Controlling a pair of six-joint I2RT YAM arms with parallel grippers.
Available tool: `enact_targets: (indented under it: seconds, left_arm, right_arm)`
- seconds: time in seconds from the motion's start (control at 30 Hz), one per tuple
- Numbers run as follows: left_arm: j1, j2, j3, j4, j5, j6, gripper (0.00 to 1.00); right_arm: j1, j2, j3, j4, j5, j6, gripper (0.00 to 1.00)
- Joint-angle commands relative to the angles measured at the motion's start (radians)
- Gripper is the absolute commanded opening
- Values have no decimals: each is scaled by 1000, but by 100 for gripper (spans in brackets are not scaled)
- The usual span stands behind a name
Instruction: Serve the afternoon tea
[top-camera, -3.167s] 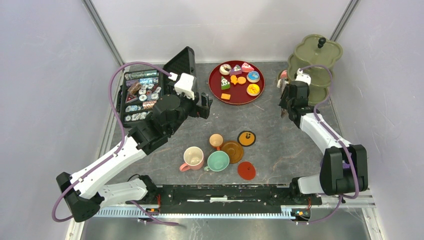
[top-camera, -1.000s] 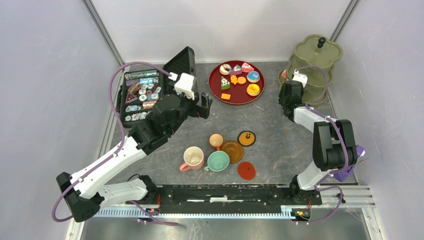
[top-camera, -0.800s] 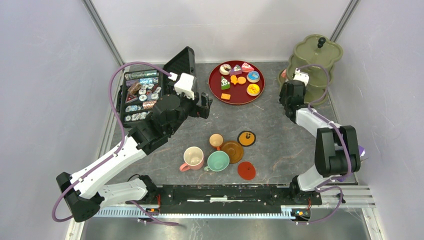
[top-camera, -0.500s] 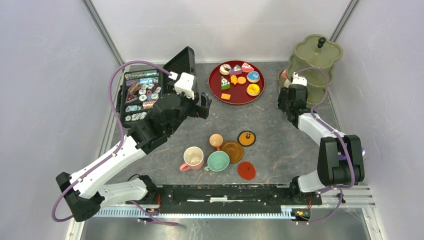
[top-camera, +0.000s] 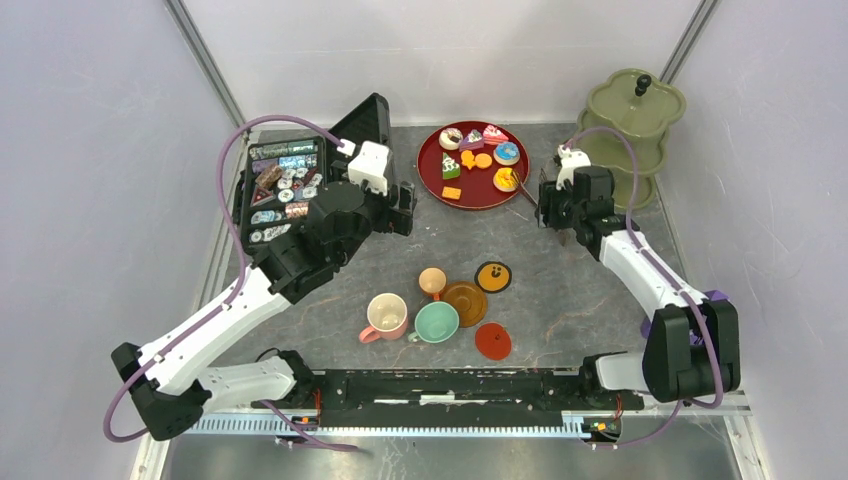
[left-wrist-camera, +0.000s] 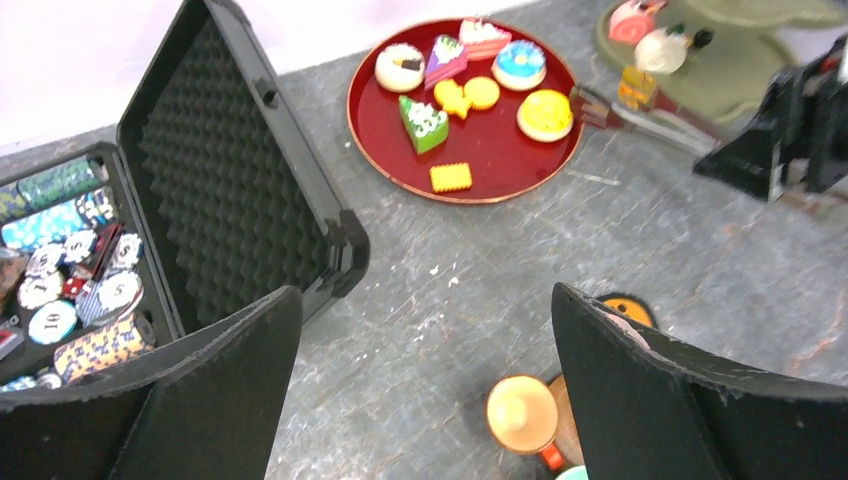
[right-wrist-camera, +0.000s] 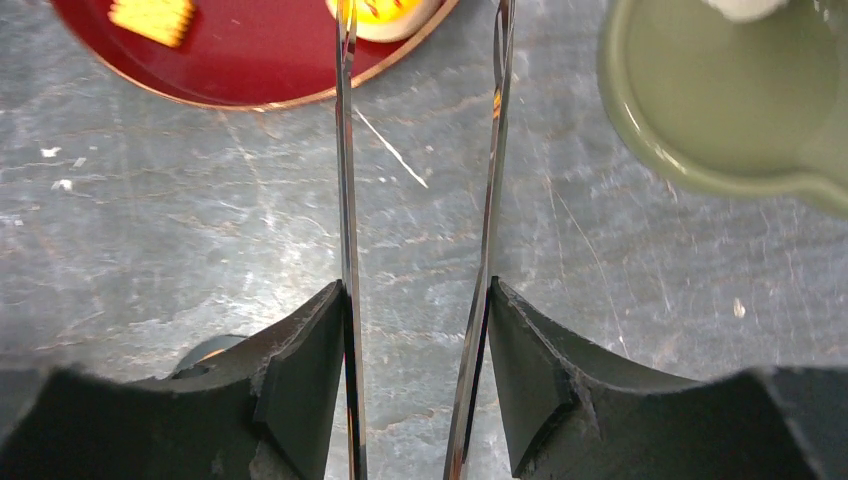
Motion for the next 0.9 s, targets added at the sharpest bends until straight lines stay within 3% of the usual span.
enact_targets:
  seconds: [0.0,0.37,0.87]
  left_arm:
    - [-6,-12,-48,44,-53,58,100]
    - [-7,-52,-117,89,-67,61,100]
    - [-6,-69,-130,98,-68,59,100]
  right_arm:
    - [29,20,144,-81,-59,-64,59]
    - [111,196,395,-187,-51,-57,59]
    - [281,391,542,-95,48,95,61]
